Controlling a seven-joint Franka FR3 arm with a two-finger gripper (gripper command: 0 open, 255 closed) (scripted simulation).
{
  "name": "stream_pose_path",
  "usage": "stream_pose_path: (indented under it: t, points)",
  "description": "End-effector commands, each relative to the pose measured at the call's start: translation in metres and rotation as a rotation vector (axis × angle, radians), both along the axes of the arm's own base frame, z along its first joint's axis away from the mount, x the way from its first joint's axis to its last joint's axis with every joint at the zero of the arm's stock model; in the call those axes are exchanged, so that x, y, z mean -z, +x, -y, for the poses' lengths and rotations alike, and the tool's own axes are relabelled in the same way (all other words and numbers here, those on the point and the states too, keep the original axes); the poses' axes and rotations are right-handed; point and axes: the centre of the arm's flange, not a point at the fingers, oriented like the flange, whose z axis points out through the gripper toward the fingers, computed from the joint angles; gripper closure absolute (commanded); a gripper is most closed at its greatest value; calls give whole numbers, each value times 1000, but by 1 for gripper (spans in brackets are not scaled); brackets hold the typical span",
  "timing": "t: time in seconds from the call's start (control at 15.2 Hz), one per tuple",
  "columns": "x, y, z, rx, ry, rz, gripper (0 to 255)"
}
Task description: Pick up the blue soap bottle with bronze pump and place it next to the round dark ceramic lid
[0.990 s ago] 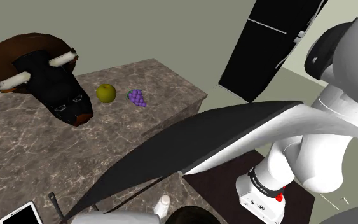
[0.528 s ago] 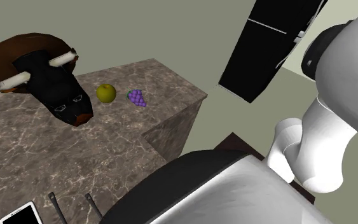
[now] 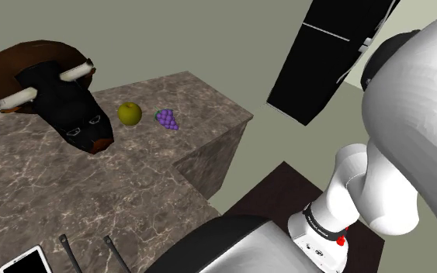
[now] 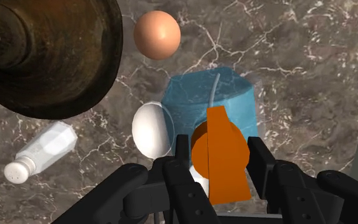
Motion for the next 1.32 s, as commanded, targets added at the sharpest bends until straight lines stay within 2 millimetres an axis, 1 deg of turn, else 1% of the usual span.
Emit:
stream_pose_path:
  t: [0.0,0.4,0.46,0.79,0.99,1.06,1.25]
  points:
    - [3,0,0,0,1,0,255]
    - [3,0,0,0,1,0,255]
    - [3,0,0,0,1,0,0]
    - [3,0,0,0,1,0,0]
    - [-36,-1,0,0,1,0,0]
    - [-47,-1,0,0,1,0,0]
    - [-47,-1,0,0,1,0,0]
